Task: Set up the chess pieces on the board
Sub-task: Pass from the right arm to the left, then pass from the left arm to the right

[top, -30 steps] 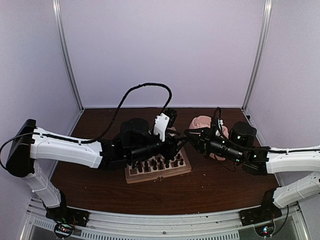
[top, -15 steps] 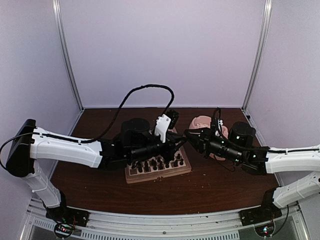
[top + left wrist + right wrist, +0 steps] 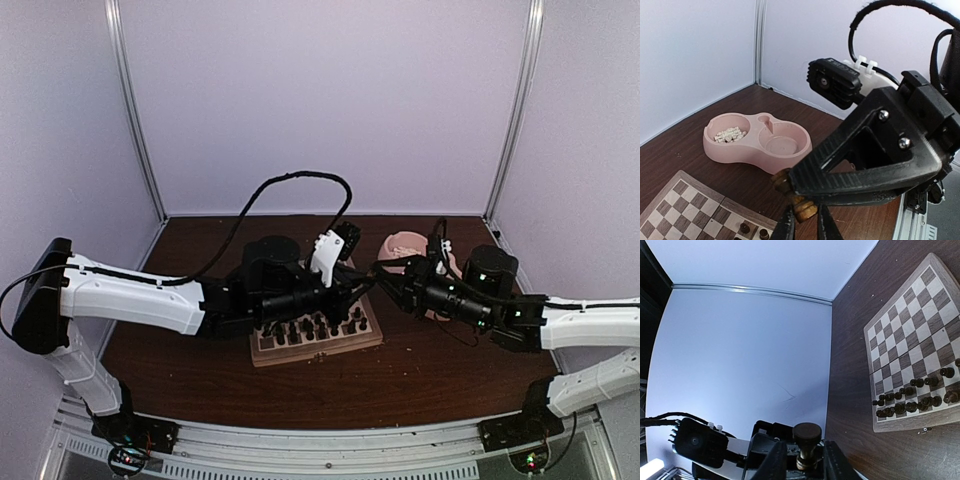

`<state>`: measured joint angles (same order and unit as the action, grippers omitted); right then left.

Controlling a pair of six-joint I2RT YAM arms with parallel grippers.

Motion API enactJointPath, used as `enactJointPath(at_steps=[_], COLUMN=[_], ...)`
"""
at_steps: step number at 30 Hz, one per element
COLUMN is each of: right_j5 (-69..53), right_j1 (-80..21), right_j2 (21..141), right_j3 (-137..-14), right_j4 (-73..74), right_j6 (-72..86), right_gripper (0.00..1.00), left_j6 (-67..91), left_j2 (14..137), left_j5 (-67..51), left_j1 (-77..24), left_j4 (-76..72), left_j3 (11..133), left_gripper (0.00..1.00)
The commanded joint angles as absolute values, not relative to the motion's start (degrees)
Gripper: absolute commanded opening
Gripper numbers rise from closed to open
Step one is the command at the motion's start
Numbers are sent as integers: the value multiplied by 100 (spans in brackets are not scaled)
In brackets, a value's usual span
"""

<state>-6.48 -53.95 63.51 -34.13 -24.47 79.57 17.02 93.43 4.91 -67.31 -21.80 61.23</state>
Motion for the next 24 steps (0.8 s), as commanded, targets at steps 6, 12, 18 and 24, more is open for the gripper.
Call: enactJointPath(at_steps=[6, 12, 18, 24], right_j5=[-368, -440, -548, -646], right_j1=[-5415, -5373, -5335, -5309], right_j2=[5890, 5910, 5962, 5958], right_j3=[-3478, -3563, -3555, -3556], right_j4=[-1856, -1671, -1806, -1854], right_j6=[7337, 7274, 7304, 7304], right_gripper=[51, 49, 43, 38], left_j6=[1627, 1653, 1746, 1797], left_j2=[9307, 9367, 9440, 9435], left_j5=[300, 74, -316, -431], left_j1=[-6671, -6671, -6671, -6671], left_j4=[-2396, -2475, -2479, -2445], left_j3=[6152, 6185, 6240, 6206], left_gripper=[10, 11, 11, 11])
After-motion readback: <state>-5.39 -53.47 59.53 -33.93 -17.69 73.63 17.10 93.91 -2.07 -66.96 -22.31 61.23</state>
